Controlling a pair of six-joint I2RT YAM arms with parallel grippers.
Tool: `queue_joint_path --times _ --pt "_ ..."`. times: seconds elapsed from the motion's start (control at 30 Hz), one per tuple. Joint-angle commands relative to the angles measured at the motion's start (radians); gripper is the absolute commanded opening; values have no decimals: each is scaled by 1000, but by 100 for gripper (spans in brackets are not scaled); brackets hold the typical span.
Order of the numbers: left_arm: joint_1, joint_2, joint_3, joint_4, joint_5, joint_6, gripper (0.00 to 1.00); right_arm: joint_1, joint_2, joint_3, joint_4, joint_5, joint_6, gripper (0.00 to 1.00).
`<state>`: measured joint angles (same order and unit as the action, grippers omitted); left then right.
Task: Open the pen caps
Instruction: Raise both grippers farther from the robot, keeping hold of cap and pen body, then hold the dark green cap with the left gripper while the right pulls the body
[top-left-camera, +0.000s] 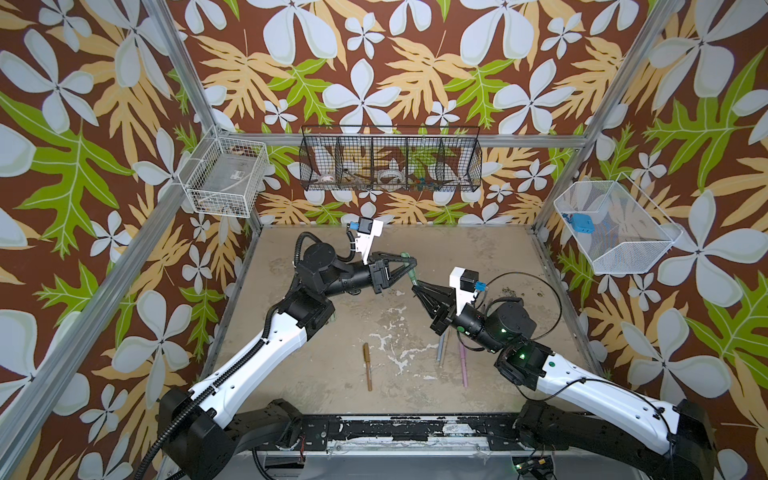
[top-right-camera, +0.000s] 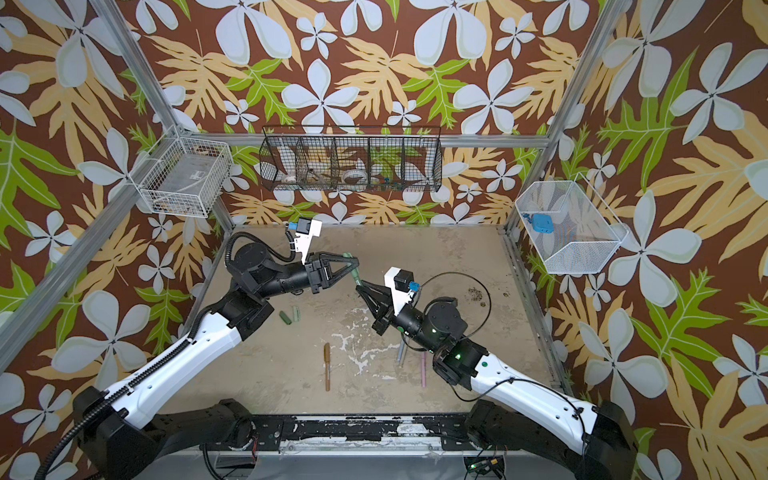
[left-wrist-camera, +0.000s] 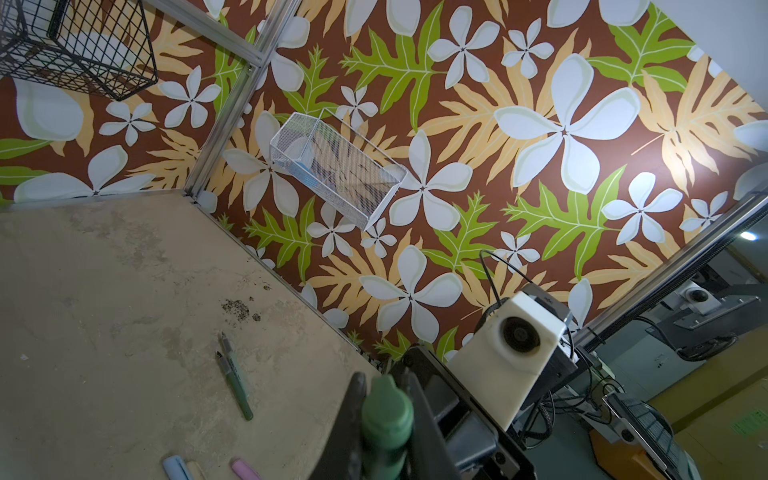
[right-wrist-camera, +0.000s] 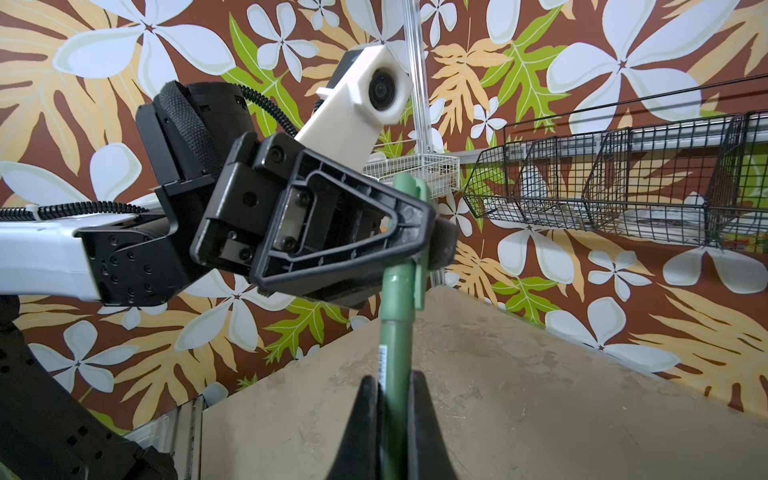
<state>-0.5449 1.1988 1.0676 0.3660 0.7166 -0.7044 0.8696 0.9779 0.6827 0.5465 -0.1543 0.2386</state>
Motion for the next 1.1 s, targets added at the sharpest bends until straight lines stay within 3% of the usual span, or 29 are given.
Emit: queue_joint_path --times 0.0,0.13,0.27,0.37,0.5,0.63,0.7,0.9,1.0,1.07 --pt "24 -2 25 255 -186 4 0 40 4 8 -292 32 -31 0" --pt "28 9 32 254 -200 0 0 154 34 16 -342 431 -114 0" --pt "29 18 40 255 -213 -3 0 175 45 -15 -310 535 -116 0" --pt "35 23 50 253 -213 -3 0 175 30 -42 -269 433 -117 0" --pt "49 27 69 243 -206 -8 0 121 12 -48 -237 134 -80 0" --pt "64 27 77 242 -199 -18 0 74 5 -48 -218 -23 -46 0" --pt "69 25 78 239 -196 -18 0 50 2 -48 -216 -69 -30 0" --pt "72 10 71 202 -194 18 0 45 -58 -39 -246 -39 -42 1" --pt "72 4 67 147 -168 75 0 45 -101 -10 -296 8 -59 36" --pt "72 8 72 108 -126 107 0 45 -116 21 -337 63 -75 52"
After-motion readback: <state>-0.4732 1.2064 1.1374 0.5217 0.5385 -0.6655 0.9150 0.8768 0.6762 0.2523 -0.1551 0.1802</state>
